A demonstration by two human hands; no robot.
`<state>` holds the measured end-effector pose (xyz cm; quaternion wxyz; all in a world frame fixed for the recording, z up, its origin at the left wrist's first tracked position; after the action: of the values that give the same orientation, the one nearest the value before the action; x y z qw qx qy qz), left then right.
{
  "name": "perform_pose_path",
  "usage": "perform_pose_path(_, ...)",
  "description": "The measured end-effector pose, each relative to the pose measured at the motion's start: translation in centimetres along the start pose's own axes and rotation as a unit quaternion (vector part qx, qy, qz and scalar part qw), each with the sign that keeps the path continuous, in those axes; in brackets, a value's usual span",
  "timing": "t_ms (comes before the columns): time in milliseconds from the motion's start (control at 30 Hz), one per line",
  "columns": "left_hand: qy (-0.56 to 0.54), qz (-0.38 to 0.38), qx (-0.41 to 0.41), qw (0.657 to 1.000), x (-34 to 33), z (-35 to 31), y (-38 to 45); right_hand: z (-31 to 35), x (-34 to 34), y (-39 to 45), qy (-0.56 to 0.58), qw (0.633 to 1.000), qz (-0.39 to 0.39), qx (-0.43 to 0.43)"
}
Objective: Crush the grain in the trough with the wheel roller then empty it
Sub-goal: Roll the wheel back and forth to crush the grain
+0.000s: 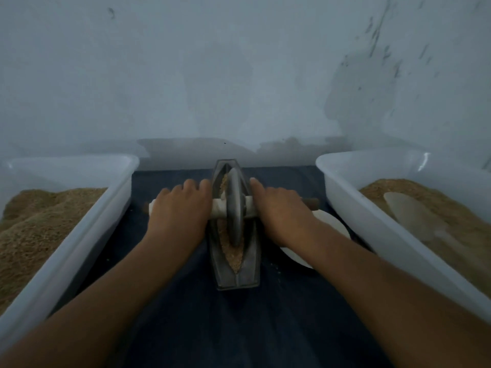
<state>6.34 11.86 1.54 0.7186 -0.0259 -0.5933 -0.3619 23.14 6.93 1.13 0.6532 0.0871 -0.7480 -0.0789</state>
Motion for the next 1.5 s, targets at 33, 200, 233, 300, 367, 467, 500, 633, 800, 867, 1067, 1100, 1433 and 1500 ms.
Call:
perform_pose_path(33, -0.009, 0.006, -0.006, 1.000, 0.0, 0.1, -0.2, 0.0, 0.1, -0.5, 0.004, 1.000, -0.011, 0.002)
perform_pose_path(200, -0.086, 0.073, 0.019, 0.993, -0.3, 1.5, -0.1, 0.6, 0.6, -1.1, -0.001, 0.998, -0.054, 0.013)
perform_pose_path(233, -0.065, 0.068, 0.024, 0.995, -0.3, 1.6, -0.2, 0.5, 0.6, -1.0, -0.001, 0.998, -0.056, 0.014)
perform_pose_path(300, -0.006, 0.033, 0.030, 0.999, -0.3, 1.4, -0.2, 0.2, 0.4, -0.6, 0.015, 0.998, -0.057, 0.013)
perform_pose_path(367, 0.029, 0.012, 0.036, 0.999, -0.5, 1.1, 0.2, -0.2, 0.0, -0.1, 0.037, 0.998, -0.055, 0.017)
perform_pose_path(467, 0.036, 0.029, 0.038, 0.998, -1.4, 1.6, 1.8, -0.5, -0.4, 1.4, 0.035, 0.998, -0.048, 0.018)
perform_pose_path(500, 0.025, 0.041, 0.037, 0.998, -1.8, 1.8, 2.5, -0.6, -0.5, 2.2, 0.032, 0.998, -0.046, 0.014)
perform_pose_path(633, -0.023, 0.057, 0.057, 0.996, -3.0, 2.3, 4.2, -1.1, -0.6, 5.1, 0.023, 0.999, -0.024, 0.007)
perform_pose_path(800, -0.025, 0.054, 0.072, 0.996, -3.4, 2.2, 5.7, -2.1, -0.4, 8.3, 0.058, 0.996, 0.075, -0.001)
perform_pose_path(867, -0.019, 0.042, 0.078, 0.996, -3.4, 2.2, 5.9, -2.2, -0.4, 8.7, 0.067, 0.993, 0.097, -0.003)
perform_pose_path(1067, -0.040, 0.021, 0.070, 0.997, -3.1, 1.9, 4.5, -1.8, -0.6, 6.6, 0.001, 0.999, 0.032, -0.007)
perform_pose_path(1100, -0.048, 0.020, 0.070, 0.996, -2.9, 1.9, 4.1, -1.6, -0.6, 6.2, -0.010, 0.999, 0.036, -0.009)
perform_pose_path(1433, -0.043, 0.060, 0.044, 0.996, -0.2, 0.9, 0.0, 0.1, 1.0, -0.7, -0.058, 0.997, -0.041, 0.008)
perform_pose_path(1500, -0.047, 0.055, 0.043, 0.996, 0.2, 1.0, -0.9, 0.6, 1.9, -1.6, -0.062, 0.997, -0.046, 0.025)
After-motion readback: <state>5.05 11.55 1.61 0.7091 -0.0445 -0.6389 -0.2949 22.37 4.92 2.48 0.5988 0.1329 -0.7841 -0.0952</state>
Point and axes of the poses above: each hand's wrist, its own y-axis towards the middle knuckle, its own x-axis out of the back of the hand, z = x × y, the point moved 3 cm from there along y, towards the middle knuckle, and after that the axes turned 3 degrees about z, right-handed, at the moved point
